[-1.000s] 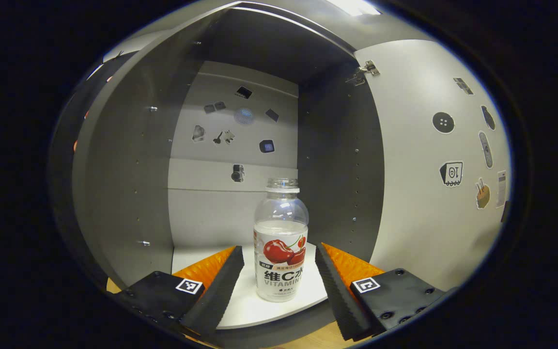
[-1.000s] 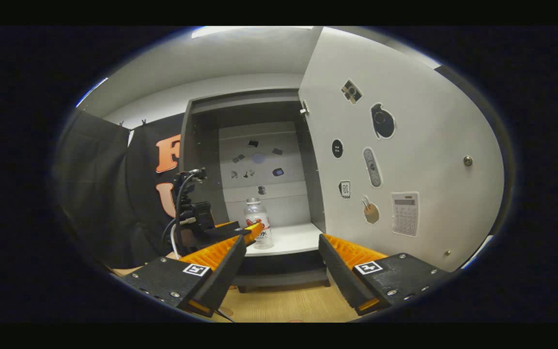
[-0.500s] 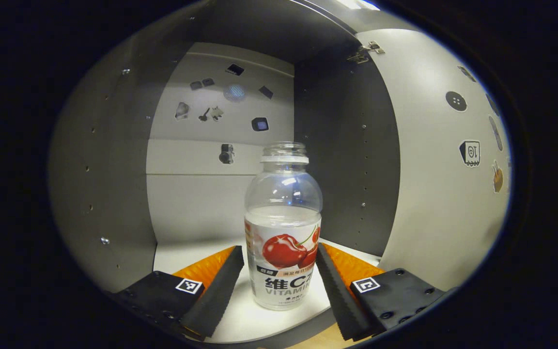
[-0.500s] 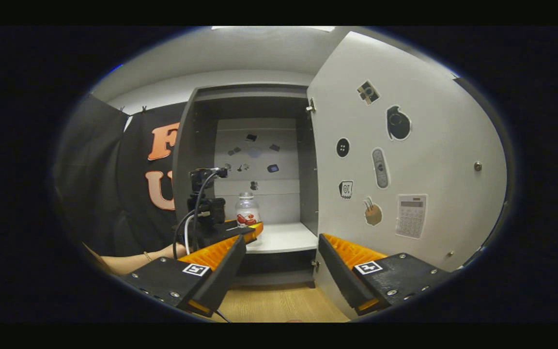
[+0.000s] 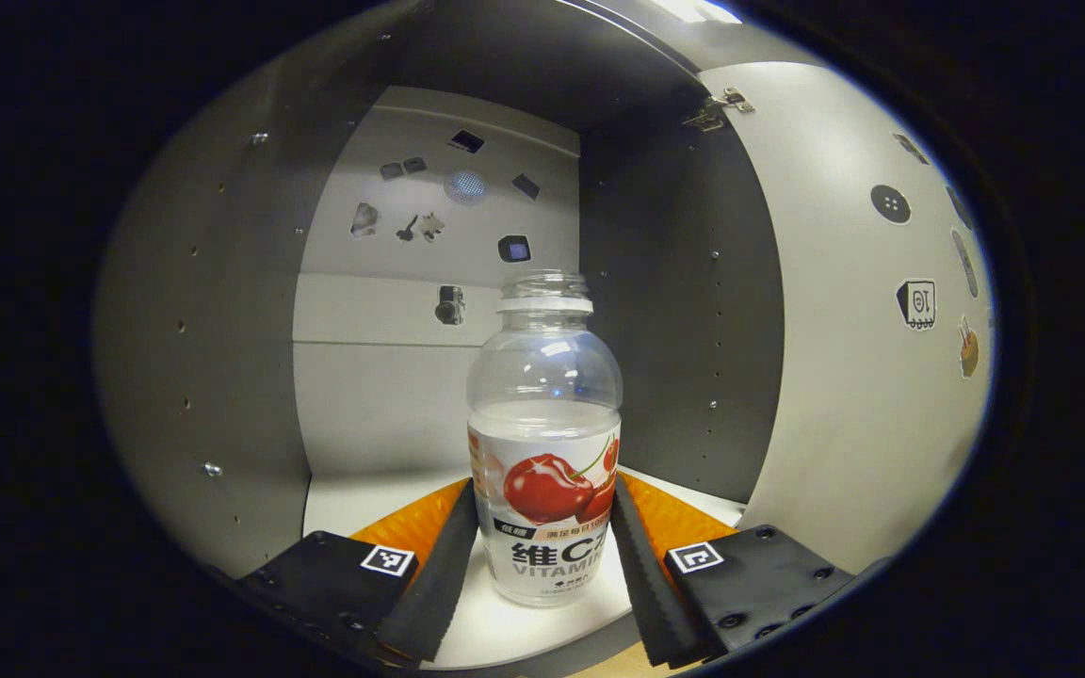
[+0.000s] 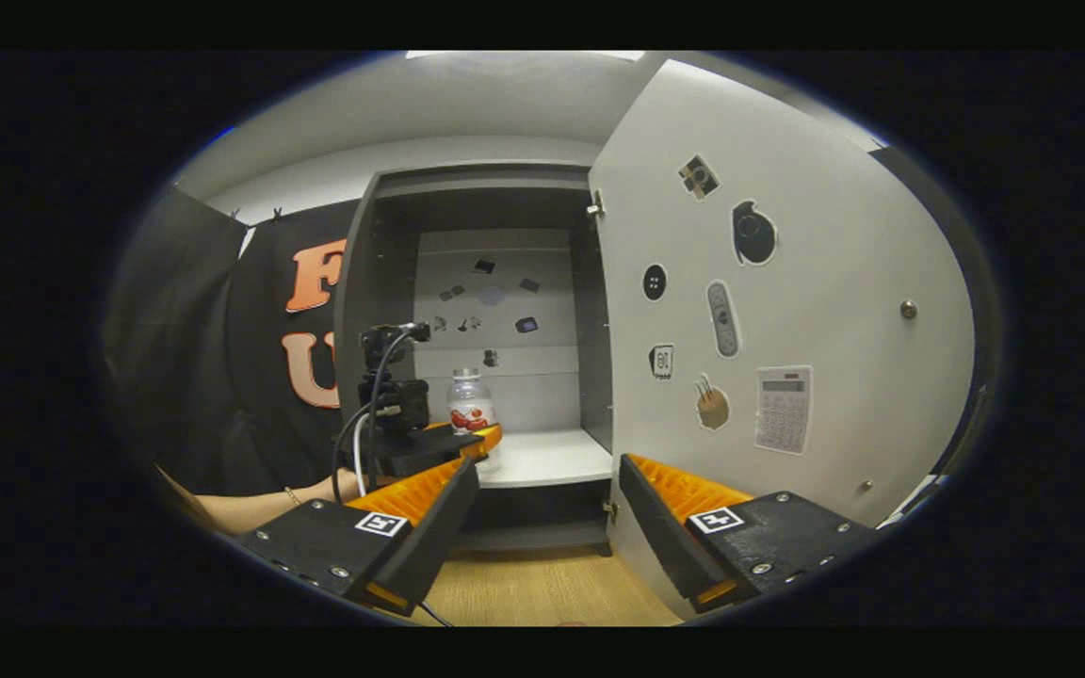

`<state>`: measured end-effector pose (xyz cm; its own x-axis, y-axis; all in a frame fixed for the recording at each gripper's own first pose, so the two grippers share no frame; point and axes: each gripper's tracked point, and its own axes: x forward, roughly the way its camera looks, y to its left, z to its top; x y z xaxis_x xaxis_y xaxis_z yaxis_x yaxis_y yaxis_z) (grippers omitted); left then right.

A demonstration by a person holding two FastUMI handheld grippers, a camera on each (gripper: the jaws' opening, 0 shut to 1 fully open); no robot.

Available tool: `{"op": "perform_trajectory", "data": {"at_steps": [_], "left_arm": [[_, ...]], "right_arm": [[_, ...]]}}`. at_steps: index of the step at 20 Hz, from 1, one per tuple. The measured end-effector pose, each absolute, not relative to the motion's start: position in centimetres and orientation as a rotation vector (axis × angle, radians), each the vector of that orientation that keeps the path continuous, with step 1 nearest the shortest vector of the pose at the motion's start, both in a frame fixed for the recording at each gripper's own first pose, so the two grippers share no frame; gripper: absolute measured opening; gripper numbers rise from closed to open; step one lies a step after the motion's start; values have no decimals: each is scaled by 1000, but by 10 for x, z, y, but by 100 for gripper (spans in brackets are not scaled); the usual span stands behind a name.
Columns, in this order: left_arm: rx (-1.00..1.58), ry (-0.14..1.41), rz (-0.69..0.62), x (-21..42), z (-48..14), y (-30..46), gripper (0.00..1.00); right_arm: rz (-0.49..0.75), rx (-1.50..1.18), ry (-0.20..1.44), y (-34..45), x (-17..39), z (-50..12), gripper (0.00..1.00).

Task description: Open the cabinet door with the right hand, grasp the bottle in the cabinet with the left hand and place it on the coaster, then close the cabinet door with the right hand.

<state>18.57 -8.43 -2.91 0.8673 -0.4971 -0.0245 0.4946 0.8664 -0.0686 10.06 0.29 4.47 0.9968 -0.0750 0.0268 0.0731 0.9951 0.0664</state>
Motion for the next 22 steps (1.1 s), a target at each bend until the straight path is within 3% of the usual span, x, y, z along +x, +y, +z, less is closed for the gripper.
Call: {"op": "perform_trajectory", "data": {"at_steps": [11,16,17,18,22], "left_arm": [[-47,-17,-454,90,-22,-47,83],[-62,18,-359,25,-58,-14,83],[-64,20,-340,13,-66,-5,83],[-60,16,-321,2,-74,4,83],[-14,10,-267,-28,-101,35,83]], "right_arm": [[42,36,-11,10,48,41,93],[143,17,-1,20,30,31,93],[166,23,-1,24,29,29,89],[184,27,-3,29,28,29,93],[184,23,1,40,28,26,93]]}}
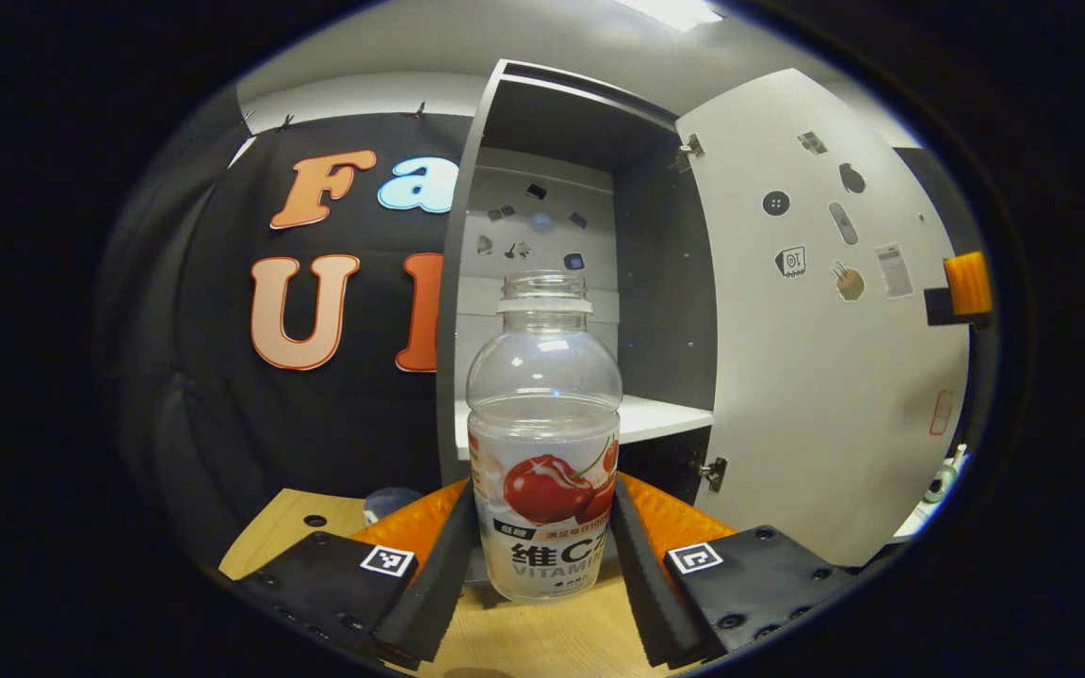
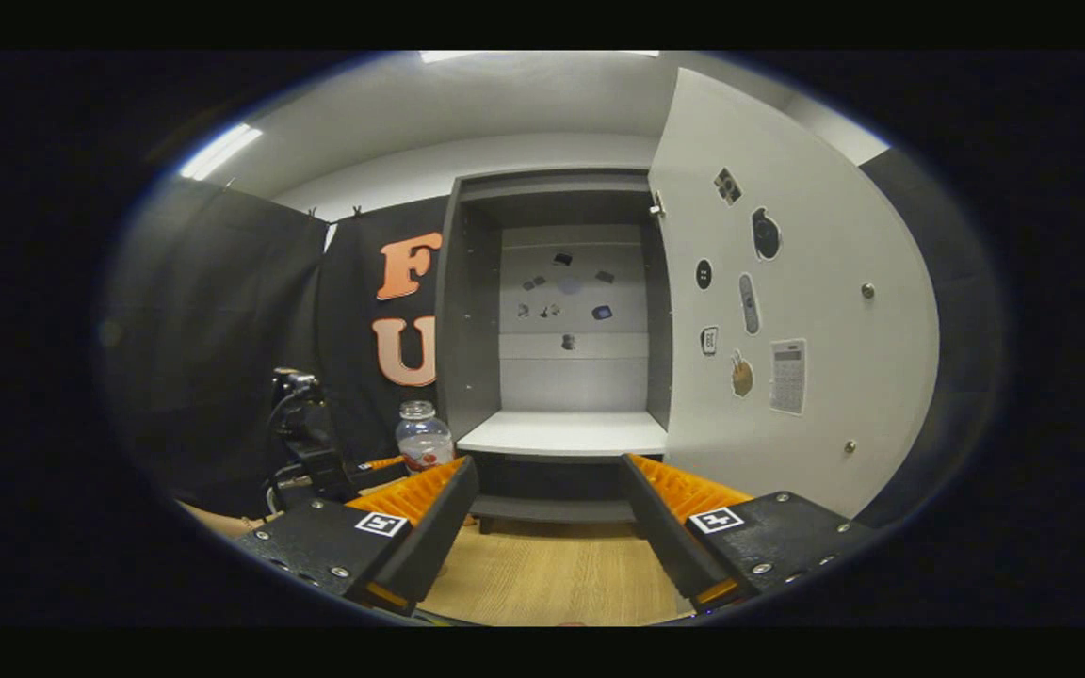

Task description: Open the cabinet door with the right hand, grasp the bottle in the cabinet with the left hand and place it on the coaster, then close the cabinet door with the right hand.

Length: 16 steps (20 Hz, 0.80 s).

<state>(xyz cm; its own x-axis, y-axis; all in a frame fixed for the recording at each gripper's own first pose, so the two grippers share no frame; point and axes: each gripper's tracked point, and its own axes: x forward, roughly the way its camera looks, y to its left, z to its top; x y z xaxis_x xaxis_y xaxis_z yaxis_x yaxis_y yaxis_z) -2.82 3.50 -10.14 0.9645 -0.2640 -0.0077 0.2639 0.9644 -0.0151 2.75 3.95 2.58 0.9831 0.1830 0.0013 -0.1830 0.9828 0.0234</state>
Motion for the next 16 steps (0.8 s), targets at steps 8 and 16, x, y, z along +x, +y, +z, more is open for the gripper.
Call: {"op": "perform_trajectory", "data": {"at_steps": [8,16], "left_arm": [[17,57,-242,-71,-193,69,83],[6,160,-243,-91,-294,92,83]], "right_arm": [[122,42,54,67,33,3,93],[32,-26,162,77,29,-29,93]]}}
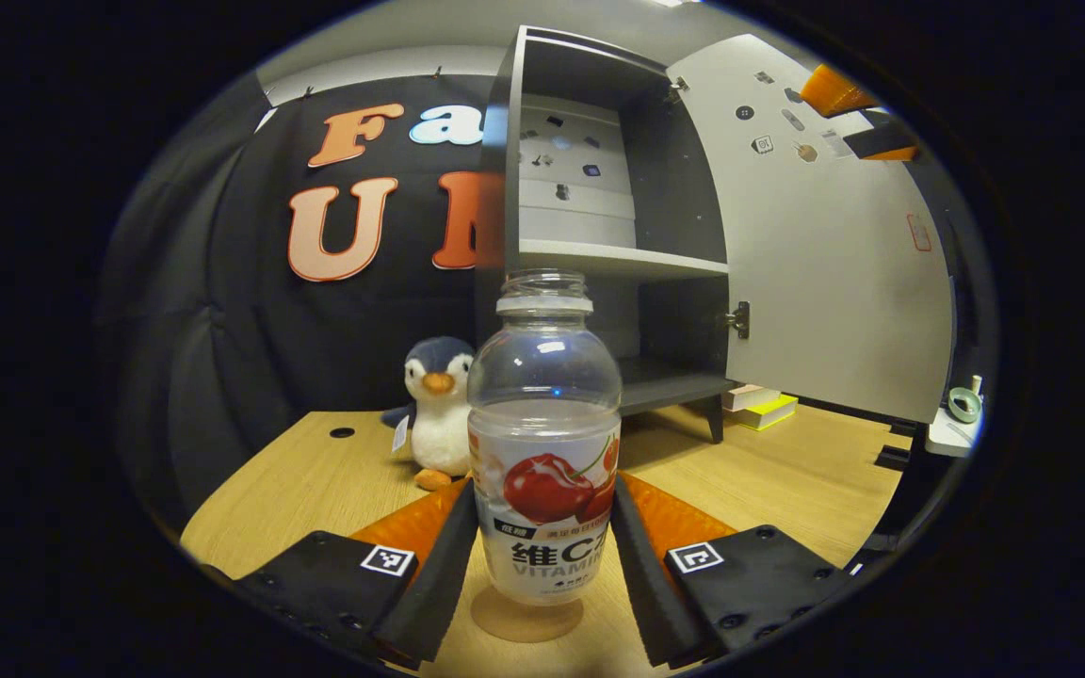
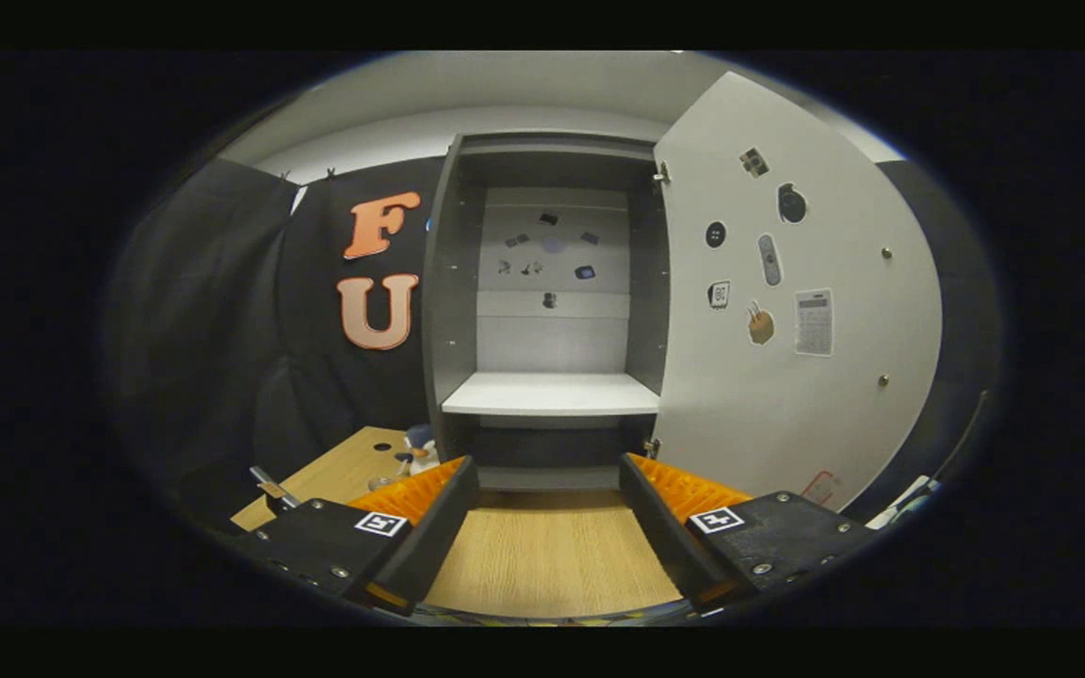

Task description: Open the cabinet door with the right hand, grasp the bottle in the cabinet with the left hand and place it on the coaster, then close the cabinet door with the right hand.

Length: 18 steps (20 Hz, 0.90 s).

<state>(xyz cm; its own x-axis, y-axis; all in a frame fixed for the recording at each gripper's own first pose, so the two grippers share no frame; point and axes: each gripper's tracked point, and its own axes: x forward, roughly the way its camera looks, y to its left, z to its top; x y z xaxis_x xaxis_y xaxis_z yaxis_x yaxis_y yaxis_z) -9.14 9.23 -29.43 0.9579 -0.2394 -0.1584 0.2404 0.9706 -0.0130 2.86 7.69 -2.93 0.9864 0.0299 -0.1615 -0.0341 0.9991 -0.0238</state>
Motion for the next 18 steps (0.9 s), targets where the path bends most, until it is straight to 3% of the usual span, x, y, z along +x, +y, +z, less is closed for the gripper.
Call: {"op": "perform_trajectory", "data": {"at_steps": [18], "left_arm": [[-81,181,-232,-87,-347,111,84]], "right_arm": [[49,-8,259,120,64,-47,94]]}}
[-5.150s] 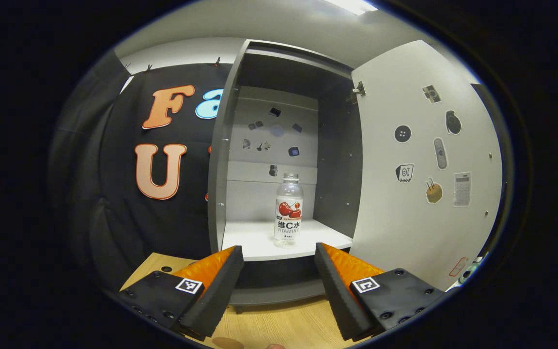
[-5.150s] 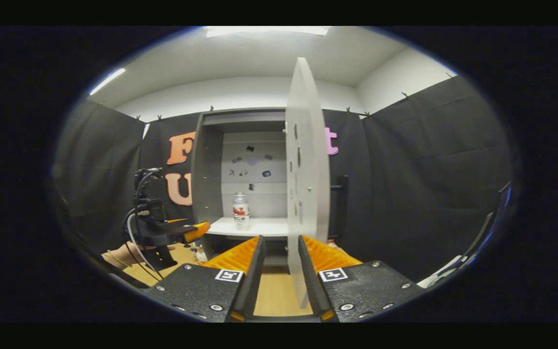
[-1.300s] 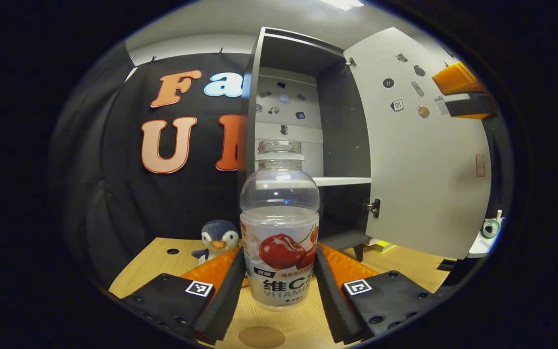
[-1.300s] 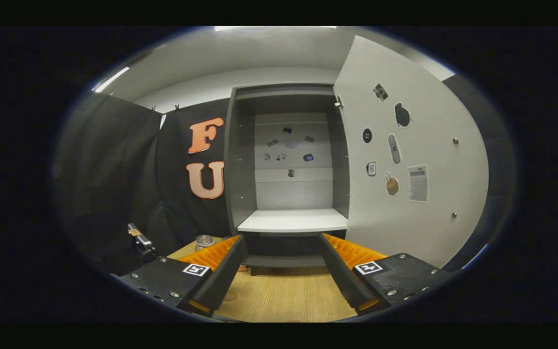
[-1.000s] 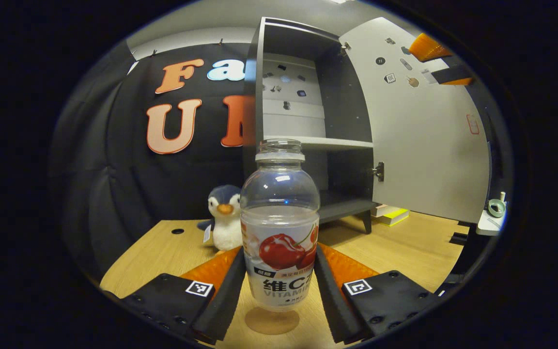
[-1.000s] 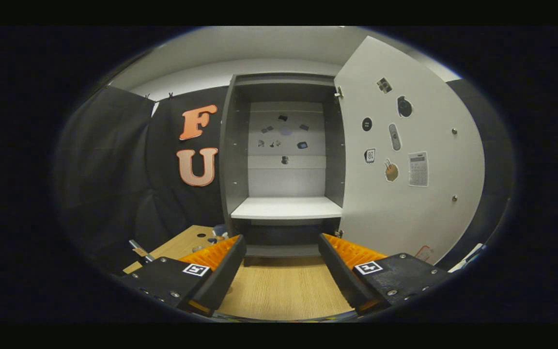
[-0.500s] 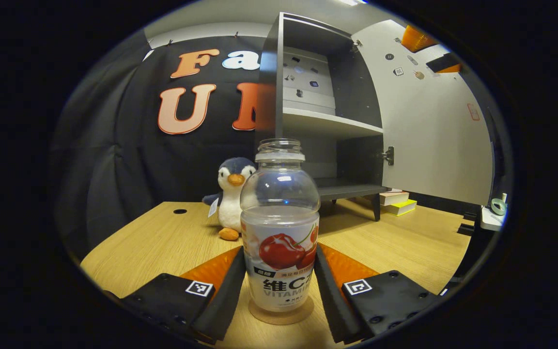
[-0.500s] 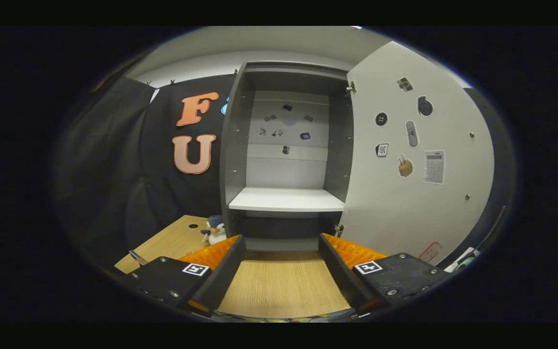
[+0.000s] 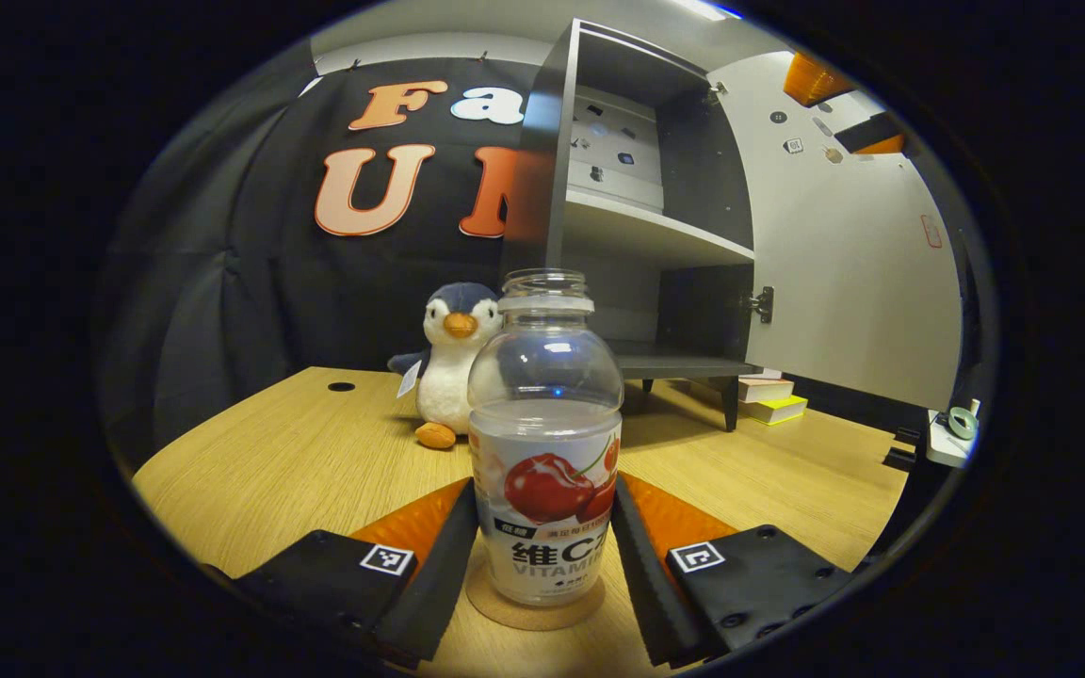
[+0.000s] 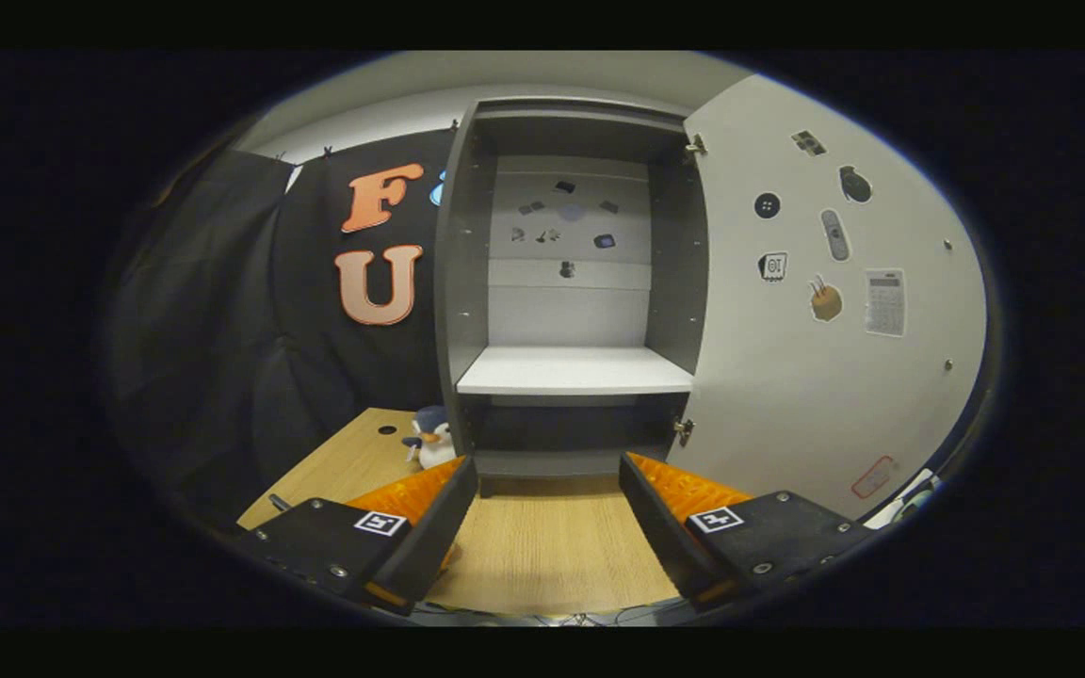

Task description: Open the cabinet door with the right hand, grasp the bottle in the cabinet with the left hand and place it on the coaster, then close the cabinet door with the right hand.

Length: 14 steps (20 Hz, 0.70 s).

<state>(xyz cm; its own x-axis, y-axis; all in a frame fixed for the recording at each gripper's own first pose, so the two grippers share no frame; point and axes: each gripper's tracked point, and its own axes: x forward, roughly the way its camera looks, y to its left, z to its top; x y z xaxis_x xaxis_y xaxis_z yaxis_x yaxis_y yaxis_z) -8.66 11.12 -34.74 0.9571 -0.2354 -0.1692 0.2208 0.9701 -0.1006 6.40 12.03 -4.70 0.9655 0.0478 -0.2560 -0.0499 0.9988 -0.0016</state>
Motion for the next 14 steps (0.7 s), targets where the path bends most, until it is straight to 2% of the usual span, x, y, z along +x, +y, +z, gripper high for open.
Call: {"op": "perform_trajectory", "data": {"at_steps": [14], "left_arm": [[-18,221,-269,-89,-356,105,87]], "right_arm": [[35,-75,265,112,54,-48,94]]}}
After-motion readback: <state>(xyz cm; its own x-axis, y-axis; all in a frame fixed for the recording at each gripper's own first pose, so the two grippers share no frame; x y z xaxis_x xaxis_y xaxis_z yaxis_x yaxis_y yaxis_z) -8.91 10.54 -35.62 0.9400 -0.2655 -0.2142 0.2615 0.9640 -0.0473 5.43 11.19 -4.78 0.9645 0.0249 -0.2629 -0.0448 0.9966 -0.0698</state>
